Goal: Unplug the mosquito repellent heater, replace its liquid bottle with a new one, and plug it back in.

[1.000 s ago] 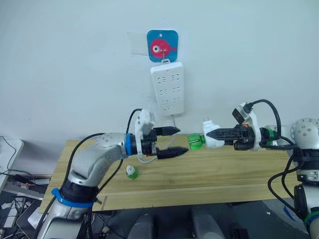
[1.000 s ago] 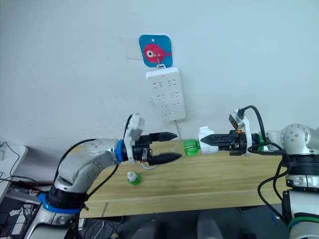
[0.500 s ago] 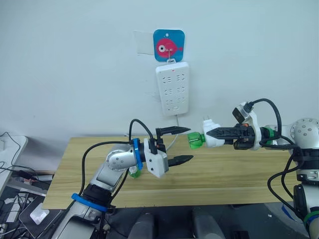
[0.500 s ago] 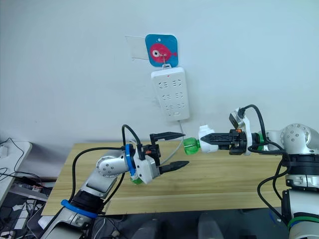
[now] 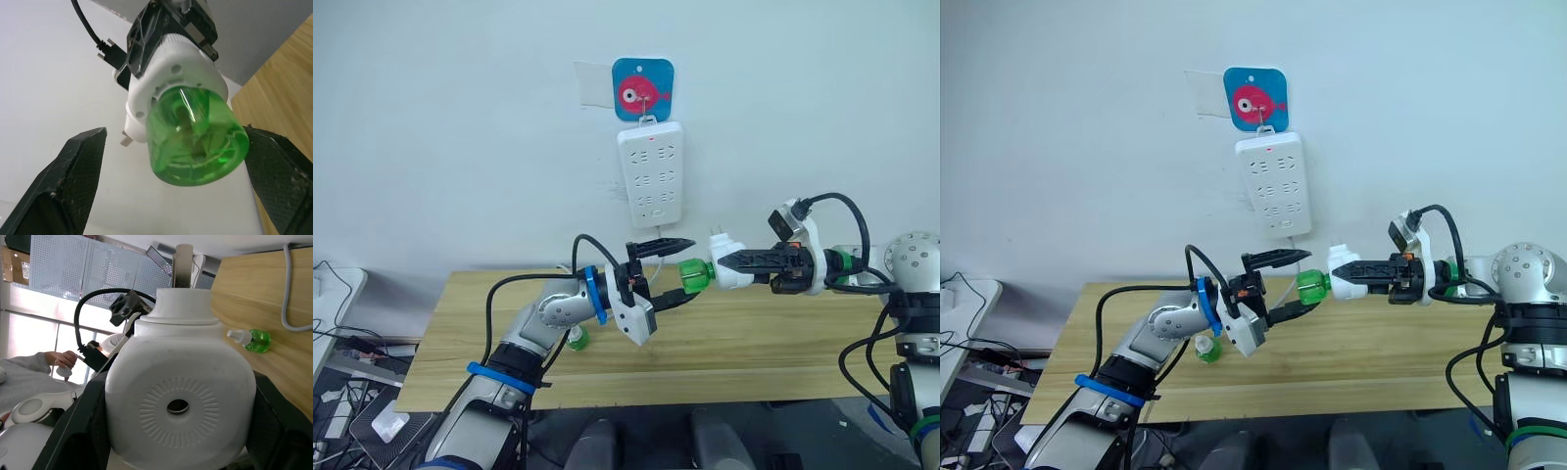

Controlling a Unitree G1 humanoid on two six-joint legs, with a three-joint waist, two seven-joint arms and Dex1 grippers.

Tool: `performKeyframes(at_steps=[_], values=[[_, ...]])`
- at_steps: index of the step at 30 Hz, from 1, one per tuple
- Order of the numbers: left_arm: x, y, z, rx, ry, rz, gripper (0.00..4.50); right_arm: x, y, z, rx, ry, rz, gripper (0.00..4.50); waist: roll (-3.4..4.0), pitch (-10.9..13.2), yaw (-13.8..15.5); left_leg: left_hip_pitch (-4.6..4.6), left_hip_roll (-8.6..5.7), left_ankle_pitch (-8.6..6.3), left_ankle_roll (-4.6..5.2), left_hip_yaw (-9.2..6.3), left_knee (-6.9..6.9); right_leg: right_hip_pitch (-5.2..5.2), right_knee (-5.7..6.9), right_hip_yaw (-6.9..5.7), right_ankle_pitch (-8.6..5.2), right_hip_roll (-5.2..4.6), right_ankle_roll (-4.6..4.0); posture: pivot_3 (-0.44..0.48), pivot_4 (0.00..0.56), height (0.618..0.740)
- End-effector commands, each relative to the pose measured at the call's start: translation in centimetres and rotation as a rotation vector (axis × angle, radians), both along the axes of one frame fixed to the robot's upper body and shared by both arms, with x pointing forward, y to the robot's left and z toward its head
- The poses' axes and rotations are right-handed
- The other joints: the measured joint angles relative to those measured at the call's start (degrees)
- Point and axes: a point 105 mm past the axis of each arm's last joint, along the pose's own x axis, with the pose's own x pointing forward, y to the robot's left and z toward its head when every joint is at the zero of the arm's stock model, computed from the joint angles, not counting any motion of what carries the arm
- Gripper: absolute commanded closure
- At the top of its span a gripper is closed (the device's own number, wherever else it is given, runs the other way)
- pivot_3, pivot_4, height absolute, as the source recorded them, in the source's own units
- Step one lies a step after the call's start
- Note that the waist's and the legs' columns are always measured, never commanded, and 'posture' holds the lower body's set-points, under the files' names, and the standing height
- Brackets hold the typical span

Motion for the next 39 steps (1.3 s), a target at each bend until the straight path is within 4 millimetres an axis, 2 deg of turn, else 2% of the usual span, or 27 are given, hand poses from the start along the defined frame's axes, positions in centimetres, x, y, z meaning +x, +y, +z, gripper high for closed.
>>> performKeyframes(at_steps=[1,4,9,15,17,19,25,27,28,31,35,39], values=[[-0.5,-0.4,0.8,-0.019,-0.043,-0.034,0.04,-0.4,0.1,1.3,0.025,-0.044,0.026,1.51,0.00,0.00,0.00,0.00,0.00,0.00,0.00,0.00,0.00,0.00,0.00,0.00,0.00,0.00,0.00,-0.135,0.173,0.740],[-0.6,-0.4,0.8,-0.022,-0.044,-0.043,0.62,-0.5,0.1,1.3,0.025,-0.044,0.027,1.51,0.00,0.00,-0.01,0.00,0.00,0.00,0.00,0.01,0.01,0.00,0.00,0.01,0.00,0.00,0.00,-0.135,0.173,0.740],[-0.9,-0.5,0.8,-0.024,-0.046,-0.052,2.19,-0.5,0.1,1.2,0.023,-0.041,0.027,1.51,0.00,0.00,-0.02,0.00,0.00,0.00,0.00,0.00,0.00,0.00,0.00,0.00,0.00,0.00,0.00,-0.132,0.176,0.740],[-0.7,-0.4,0.5,-0.010,-0.027,-0.047,2.25,-0.4,0.1,1.2,0.014,-0.038,0.024,1.51,0.00,0.00,-0.03,0.00,0.00,0.00,0.00,0.00,0.00,0.00,0.00,0.00,0.00,0.00,0.00,-0.128,0.179,0.740],[-0.6,-0.5,0.4,-0.015,0.053,-0.052,2.25,-0.6,0.0,1.1,0.003,-0.042,0.030,1.51,0.00,0.00,-0.02,0.00,0.00,0.00,0.00,0.00,0.00,0.00,0.00,0.00,0.00,0.00,0.00,-0.127,0.180,0.740],[-1.0,-0.9,0.3,-0.027,0.268,-0.098,2.25,-0.7,0.0,1.0,-0.016,-0.051,0.035,1.51,0.01,0.01,-0.05,-0.01,0.00,0.00,0.01,-0.01,0.00,0.00,0.00,0.00,0.00,0.00,0.00,-0.123,0.181,0.740],[-1.5,-0.3,2.3,-0.172,1.150,-0.225,2.25,-1.7,0.0,1.3,-0.054,-0.089,0.081,1.51,0.11,0.23,-0.79,-0.08,0.03,0.00,0.02,-0.15,0.01,-0.04,0.02,-0.05,-0.01,0.06,0.02,-0.118,0.183,0.740],[-2.3,0.1,2.7,-0.165,1.320,-0.286,2.25,-2.0,0.0,1.3,-0.065,-0.108,0.097,1.51,0.17,0.30,-1.11,-0.07,0.04,0.00,0.03,-0.23,0.03,-0.02,0.06,-0.09,-0.03,0.12,0.04,-0.117,0.182,0.740],[-1.8,0.8,3.0,-0.226,1.510,-0.327,2.25,-2.0,0.2,1.4,-0.062,-0.117,0.102,1.51,0.15,0.31,-1.34,-0.06,0.04,0.00,0.03,-0.24,0.02,-0.01,0.05,-0.10,-0.04,0.15,0.06,-0.115,0.178,0.740],[-1.1,2.1,3.6,-0.349,1.909,-0.453,2.25,-2.0,0.5,1.4,-0.060,-0.137,0.105,1.51,0.13,0.32,-1.60,-0.01,0.08,0.01,0.03,-0.25,0.06,0.04,0.07,-0.11,-0.05,0.24,0.08,-0.115,0.173,0.740],[-1.3,2.9,2.5,-0.373,2.147,-0.487,2.25,-1.7,0.3,1.2,-0.066,-0.142,0.084,1.51,0.13,0.32,-1.68,0.05,0.10,0.01,0.03,-0.26,0.06,0.05,0.09,-0.08,-0.07,0.29,0.10,-0.123,0.171,0.740],[-1.8,3.3,1.6,-0.360,2.204,-0.447,2.25,-1.3,-0.4,1.4,-0.067,-0.132,0.044,1.51,0.13,0.32,-1.62,0.04,0.10,0.02,0.01,-0.23,0.06,0.01,0.07,0.00,-0.07,0.28,0.08,-0.129,0.171,0.740]])
